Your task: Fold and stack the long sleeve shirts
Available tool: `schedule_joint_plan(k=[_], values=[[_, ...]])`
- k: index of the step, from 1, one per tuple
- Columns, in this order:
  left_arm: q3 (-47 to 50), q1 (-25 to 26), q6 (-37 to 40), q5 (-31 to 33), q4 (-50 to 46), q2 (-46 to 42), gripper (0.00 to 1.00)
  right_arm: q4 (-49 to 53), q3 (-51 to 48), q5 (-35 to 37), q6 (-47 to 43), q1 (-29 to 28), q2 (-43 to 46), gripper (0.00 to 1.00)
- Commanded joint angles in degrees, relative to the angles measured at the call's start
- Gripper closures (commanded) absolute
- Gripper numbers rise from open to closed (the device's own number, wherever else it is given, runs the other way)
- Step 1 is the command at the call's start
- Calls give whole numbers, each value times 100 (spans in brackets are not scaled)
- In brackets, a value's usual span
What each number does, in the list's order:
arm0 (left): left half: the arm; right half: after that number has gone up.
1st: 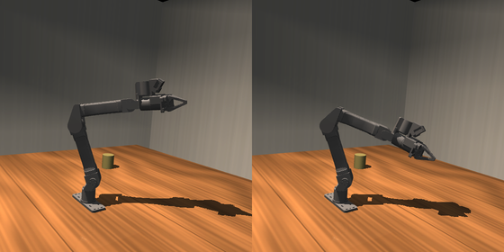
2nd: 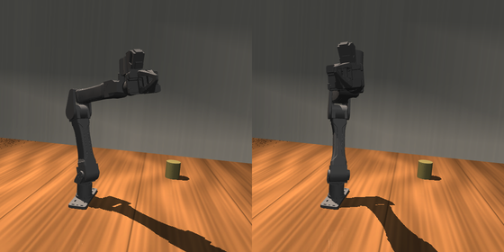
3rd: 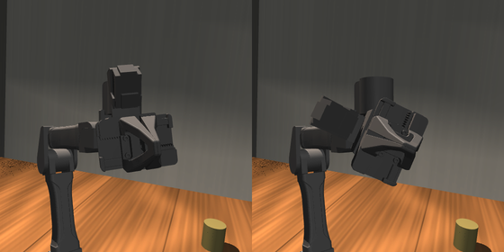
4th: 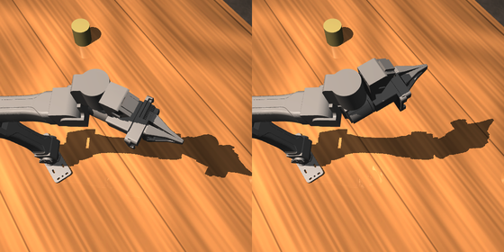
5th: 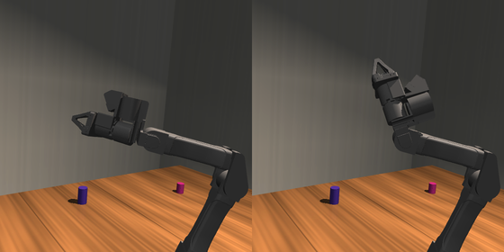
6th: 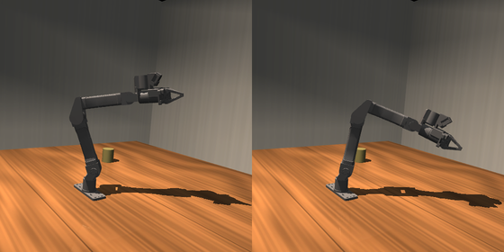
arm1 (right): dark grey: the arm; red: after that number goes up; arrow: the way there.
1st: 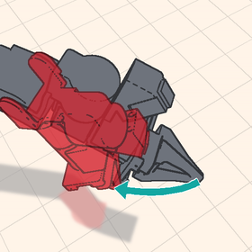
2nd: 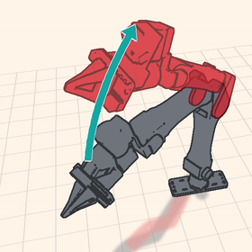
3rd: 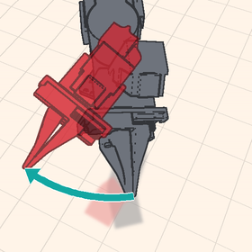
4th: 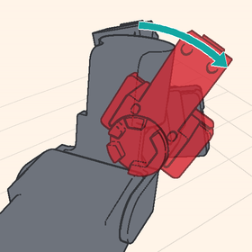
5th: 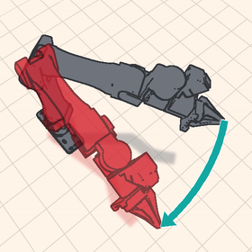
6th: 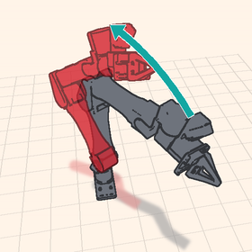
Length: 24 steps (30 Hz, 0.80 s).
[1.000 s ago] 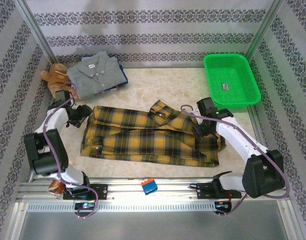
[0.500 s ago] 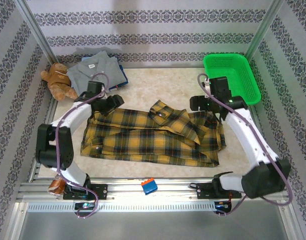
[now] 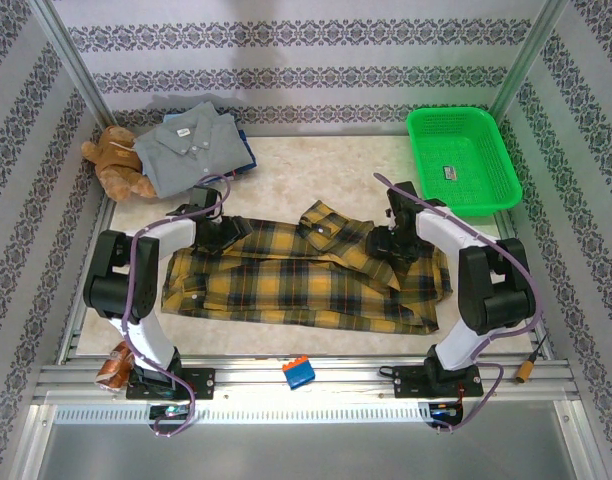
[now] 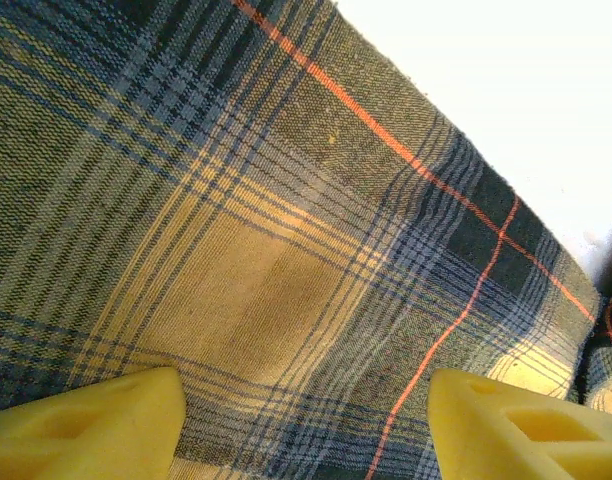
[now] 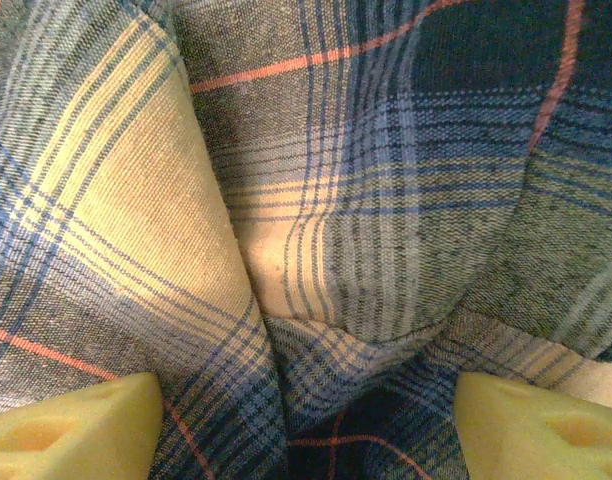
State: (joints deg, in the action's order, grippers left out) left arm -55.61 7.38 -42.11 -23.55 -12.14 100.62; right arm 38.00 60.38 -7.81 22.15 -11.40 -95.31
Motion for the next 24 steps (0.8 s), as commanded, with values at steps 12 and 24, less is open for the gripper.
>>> schedule_joint_plan(k=[12,24], values=[[-402,60,-67,-490,205,-1186,16,540,2731,-520,-876,-1127,-483,14],[62,214,-138,-661,237,-1518,15,925,3545,348,-2338,-1905,-2067,24]])
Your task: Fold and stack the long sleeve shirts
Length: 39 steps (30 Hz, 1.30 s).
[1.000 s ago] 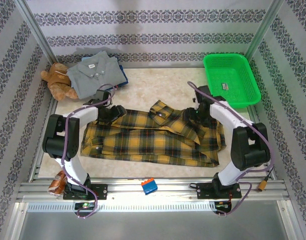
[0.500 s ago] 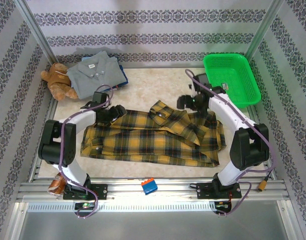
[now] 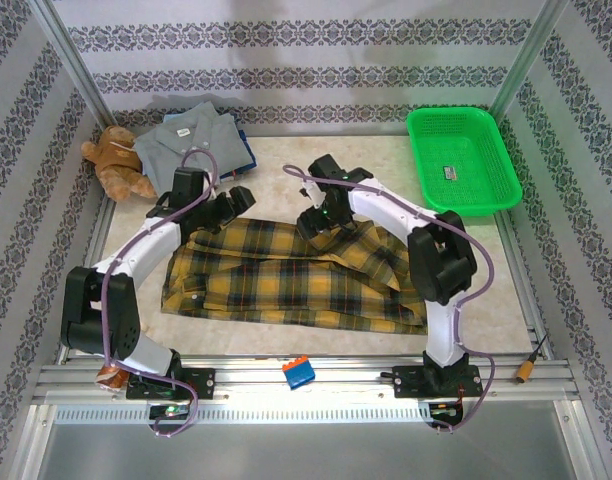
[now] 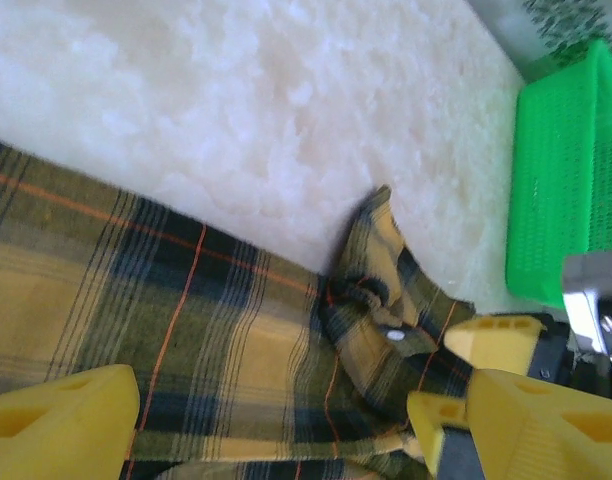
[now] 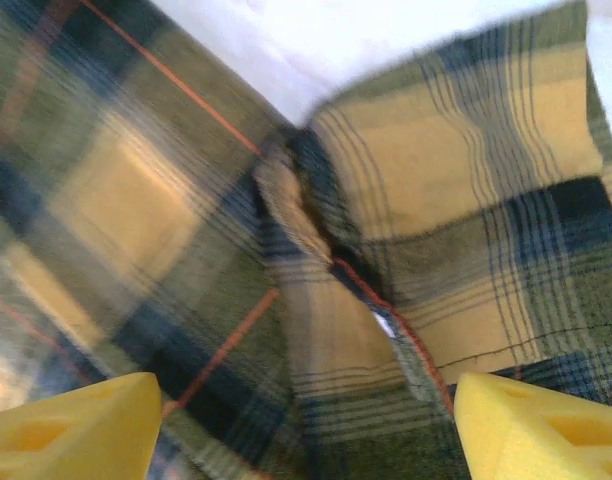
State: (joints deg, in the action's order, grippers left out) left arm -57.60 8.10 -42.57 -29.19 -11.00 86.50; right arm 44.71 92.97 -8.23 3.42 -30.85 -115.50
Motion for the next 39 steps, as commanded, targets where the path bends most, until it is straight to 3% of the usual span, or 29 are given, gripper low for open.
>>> schedule_joint_plan(k=[1,8,15,17,22,24,33,39], values=[[332,185,-134,-91,183,-104,15,266,313,477,-519,35,-96,24],[673,341,-323,-3,508,-33,15,325,419,466,-817,49,-412,29],[665,459,-421,54,611,267,16,276,492,316,-809,79,-709,45],[672,505,-514,51,736,363,16,287,590,379,-752,109,-793,55],[773,653,-897,194,1067,751,17,268,993,913,-606,198,-894,92],[822,679,-1056,240,1165,908,17,282,1241,1275,-628,211,-881,100],[839,693,-1605,732,888,1536,17,-67,2807,3182,-1454,229,-700,100],[857,691,-1648,1090,605,1761,18,-339,3927,3744,-2110,279,-865,100]])
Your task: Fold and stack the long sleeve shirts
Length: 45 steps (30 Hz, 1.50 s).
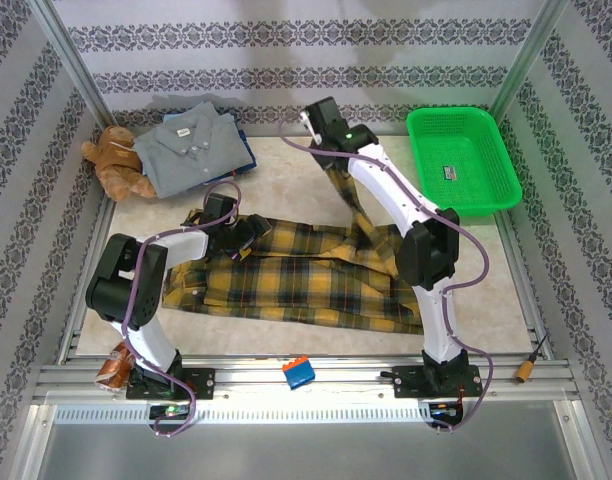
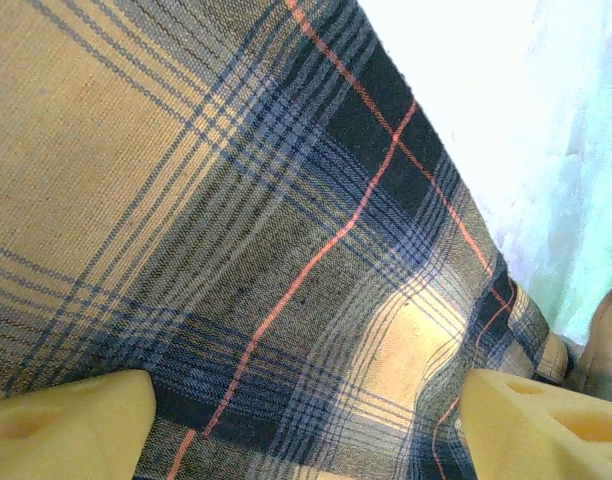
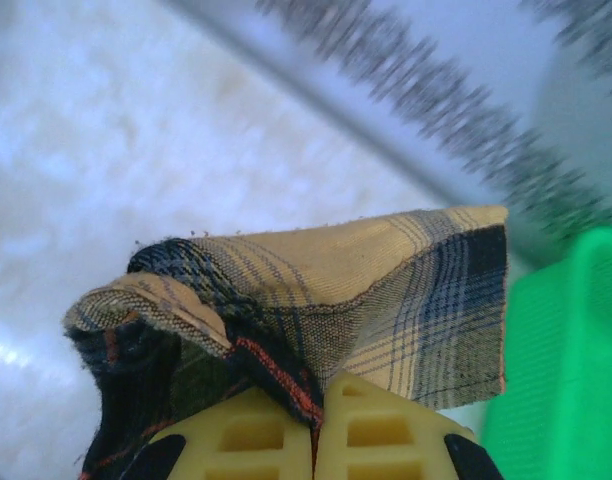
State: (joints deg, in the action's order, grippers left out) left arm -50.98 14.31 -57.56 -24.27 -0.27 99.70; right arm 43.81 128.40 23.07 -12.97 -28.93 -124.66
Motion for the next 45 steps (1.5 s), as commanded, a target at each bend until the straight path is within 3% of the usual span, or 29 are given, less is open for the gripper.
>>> schedule_joint_plan(k=[1,4,10,17,23,29,32,37,45], values=[[203,68,-171,650,-457,475,18,-337,426,649,-512,99,77,100],[186,66,-278,850,-483,572,18,-383,469,577,-549,119,209,100],[-125,60,-302,836,-358,839,18,-357,-373,-630,-586,-19,971,100],[-420,15,-124,819,-523,956,18,-315,-1351,-653,-514,-236,1797,100],[-520,-108,-25,805,-574,1070,18,-347,-2830,-1089,-35,-566,3416,100],[-760,-139,146,759,-710,1220,18,-132,-3822,-1830,445,-955,4593,98],[-828,-171,191,727,-720,1269,18,-26,-4224,-1873,834,-1182,5039,98],[-855,-213,214,656,-702,1303,18,-76,-4750,-2303,1468,-1586,5399,97],[-895,-262,393,625,-829,1245,18,384,-4700,-2597,2037,-2411,5310,99]])
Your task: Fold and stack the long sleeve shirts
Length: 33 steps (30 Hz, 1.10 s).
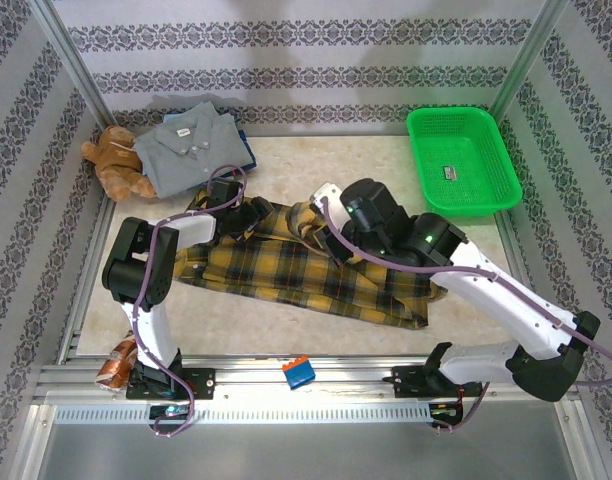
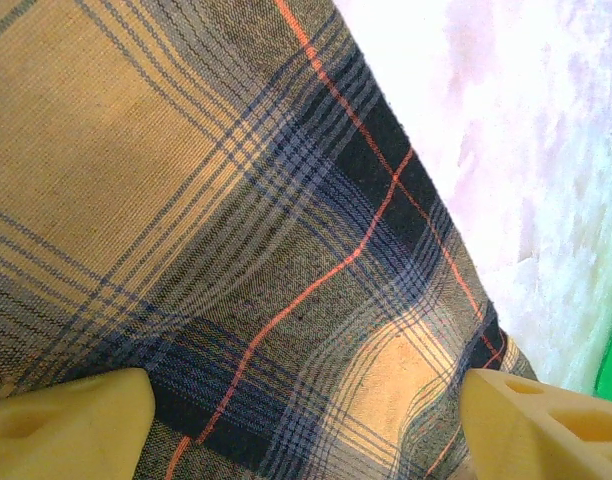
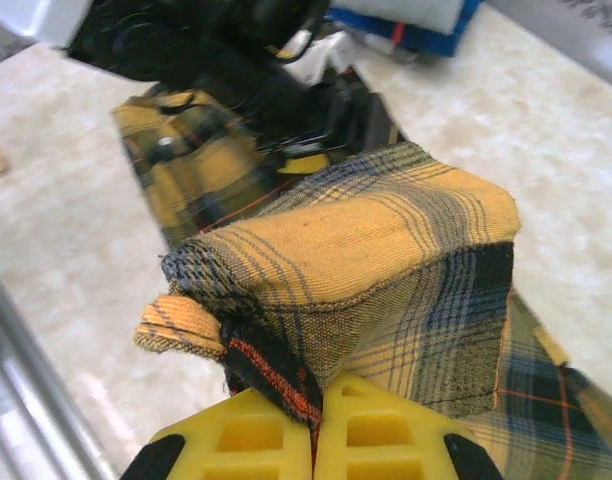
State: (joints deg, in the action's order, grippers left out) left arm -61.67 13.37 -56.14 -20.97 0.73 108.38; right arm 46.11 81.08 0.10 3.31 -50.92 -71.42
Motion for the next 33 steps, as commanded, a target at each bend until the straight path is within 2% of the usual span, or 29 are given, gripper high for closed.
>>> schedule_joint_plan(k=[1,7,12,15,23,28,33], values=[[173,-179,269,300,-951,363,18,179,107,-378,476,-374,-82,99],[193,-203,314,265,-944,334,18,495,785,-475,764,-1110,-610,98],[263,-214,314,271,-888,346,18,550,788,-555,849,-1253,-700,97],[285,-212,297,260,-848,336,18,475,504,-264,712,-1228,-592,97],[291,-216,217,253,-853,5,18,200,-64,334,-408,-427,-595,95],[313,-232,109,280,-874,-339,17,-478,-480,698,-1332,85,-877,93],[387,-270,-29,579,-877,-1040,16,-1285,-606,568,-1975,497,-1443,94]])
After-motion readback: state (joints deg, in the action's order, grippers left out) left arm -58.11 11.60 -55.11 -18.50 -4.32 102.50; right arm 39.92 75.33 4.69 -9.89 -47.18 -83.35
